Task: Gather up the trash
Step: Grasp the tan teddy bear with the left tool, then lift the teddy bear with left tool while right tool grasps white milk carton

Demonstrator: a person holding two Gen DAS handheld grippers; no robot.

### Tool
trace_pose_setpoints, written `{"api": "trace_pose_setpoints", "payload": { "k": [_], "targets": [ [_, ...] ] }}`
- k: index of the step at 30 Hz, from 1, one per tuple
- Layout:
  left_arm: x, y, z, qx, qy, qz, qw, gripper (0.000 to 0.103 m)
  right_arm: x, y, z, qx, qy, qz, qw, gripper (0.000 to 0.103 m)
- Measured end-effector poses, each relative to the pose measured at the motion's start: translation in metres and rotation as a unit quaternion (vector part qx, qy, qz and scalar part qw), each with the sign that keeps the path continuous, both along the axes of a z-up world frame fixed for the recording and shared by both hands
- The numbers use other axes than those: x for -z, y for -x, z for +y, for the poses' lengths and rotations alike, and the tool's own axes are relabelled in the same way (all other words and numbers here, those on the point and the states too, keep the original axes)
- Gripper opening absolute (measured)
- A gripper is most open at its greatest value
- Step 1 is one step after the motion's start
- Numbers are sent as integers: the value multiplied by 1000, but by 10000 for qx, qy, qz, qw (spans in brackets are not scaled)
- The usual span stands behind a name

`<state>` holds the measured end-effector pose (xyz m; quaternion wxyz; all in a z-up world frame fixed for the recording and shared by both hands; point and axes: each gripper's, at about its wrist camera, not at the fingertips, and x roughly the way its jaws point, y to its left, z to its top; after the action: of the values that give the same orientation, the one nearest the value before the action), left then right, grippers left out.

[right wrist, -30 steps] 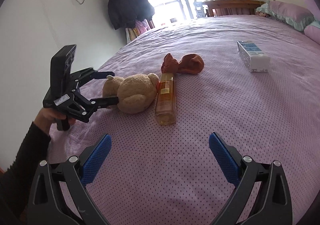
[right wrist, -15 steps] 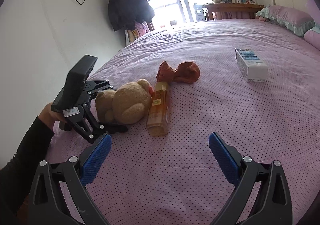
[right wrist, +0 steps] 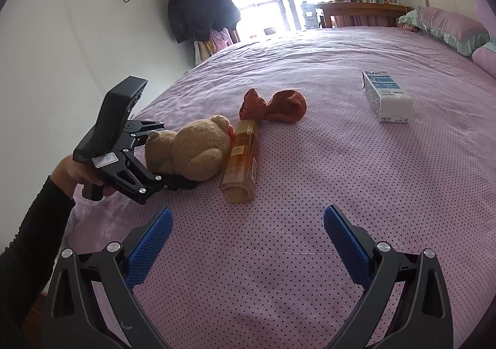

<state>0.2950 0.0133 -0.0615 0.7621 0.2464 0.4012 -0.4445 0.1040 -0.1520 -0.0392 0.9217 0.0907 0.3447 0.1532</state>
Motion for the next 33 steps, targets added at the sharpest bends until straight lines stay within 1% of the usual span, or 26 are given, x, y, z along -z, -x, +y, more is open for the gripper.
{"api": "trace_pose_setpoints", "payload": {
  "k": [2,5,9,12,14,18,23,27,30,32,33],
  "targets": [
    [-2,6,4,-75,76,-122,9999,83,0,-1,0,-7,13,0,10000,94],
    [-3,14,12,-212,159,-252,9993,82,0,-2,-2,-37,33,-17,10000,94],
    [-5,23,26,-462,433,-319,9975,81,0,-5,-7,3,-18,-41,10000,94],
    [-12,32,38,-647,736,-393,9944,81,-1,-5,-11,19,-44,-60,10000,94],
    [-19,38,49,-818,962,-510,9907,81,-2,-6,-13,1,-31,-88,10000,94],
    [-33,43,58,-1056,1201,-611,9852,81,-4,-13,-17,-47,7,-176,9998,94],
    [-43,42,45,-1116,1323,-761,9820,81,-12,-42,-26,-41,91,-235,9997,94],
    [-49,36,30,-1078,1614,-715,9784,81,-17,-69,-51,281,278,-259,9989,94],
    [-54,31,12,-969,1722,-742,9775,81,-17,-94,-75,658,506,-296,9961,94],
    [-56,27,0,-866,1790,-729,9773,81,-14,-114,-87,808,604,-230,9946,94],
    [-58,25,-8,-814,1835,-714,9770,81,-13,-125,-94,863,606,-178,9943,91]
  ]
}}
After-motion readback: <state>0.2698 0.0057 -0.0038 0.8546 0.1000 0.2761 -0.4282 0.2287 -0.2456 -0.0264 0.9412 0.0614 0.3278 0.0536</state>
